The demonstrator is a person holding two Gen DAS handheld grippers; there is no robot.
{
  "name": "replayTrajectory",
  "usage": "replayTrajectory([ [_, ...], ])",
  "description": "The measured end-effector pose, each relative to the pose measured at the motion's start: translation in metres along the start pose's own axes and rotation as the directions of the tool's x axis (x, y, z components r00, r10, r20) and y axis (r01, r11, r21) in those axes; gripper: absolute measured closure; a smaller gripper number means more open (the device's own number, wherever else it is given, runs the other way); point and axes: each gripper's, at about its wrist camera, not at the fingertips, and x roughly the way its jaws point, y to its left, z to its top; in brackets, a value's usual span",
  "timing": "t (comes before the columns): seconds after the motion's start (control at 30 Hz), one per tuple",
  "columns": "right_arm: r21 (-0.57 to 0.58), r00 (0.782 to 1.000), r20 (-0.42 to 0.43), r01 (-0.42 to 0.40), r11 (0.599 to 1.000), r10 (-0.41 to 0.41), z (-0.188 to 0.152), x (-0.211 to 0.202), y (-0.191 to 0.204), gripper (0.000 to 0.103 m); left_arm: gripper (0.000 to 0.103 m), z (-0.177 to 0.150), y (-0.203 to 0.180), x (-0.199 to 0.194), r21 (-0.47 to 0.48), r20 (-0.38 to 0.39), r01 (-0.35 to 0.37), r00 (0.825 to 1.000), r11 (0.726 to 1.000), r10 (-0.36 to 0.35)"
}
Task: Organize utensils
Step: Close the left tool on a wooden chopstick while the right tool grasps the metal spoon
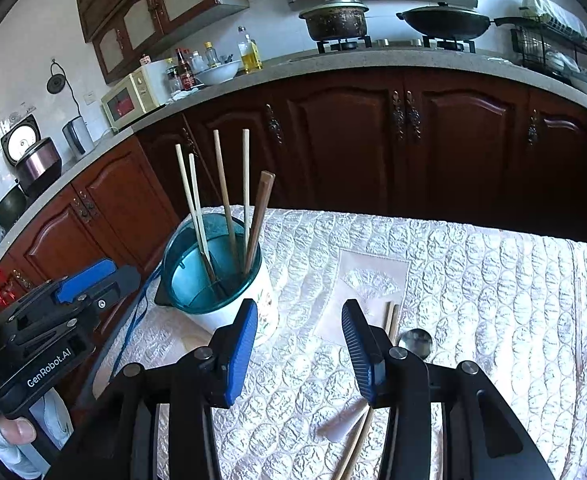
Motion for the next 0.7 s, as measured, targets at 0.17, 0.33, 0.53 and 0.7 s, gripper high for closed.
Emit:
replayTrajectory([
  [0.17,0.017,1.000,-0.014,0.023,1.000,-0.022,-0.008,-0.001,-0.013,0.061,0.063,-0.006,-0.008,0.006,0.011,-0.023,0.015,1.000,1.000,-0.015],
  [0.33,0.044,0.998,-0.041,0.053,0.998,-0.051,-0.021,-0.001,-0.034,0.061,0.063,-0.012,-0.022,0.014,0.030,-0.054,0.045,0.998,0.999,-0.043],
  [0.53,0.078,0.991,-0.094,0.103,0.992,-0.095,-0.041,0.004,-0.071,0.061,0.063,-0.020,-0.033,0.024,0.050,-0.091,0.091,0.992,0.995,-0.086],
  [0.7,0.112,0.980,-0.180,0.111,0.987,-0.090,-0.060,0.031,-0.102,0.068,0.063,-0.033,-0.041,0.039,0.054,-0.151,0.147,0.979,0.988,-0.137],
])
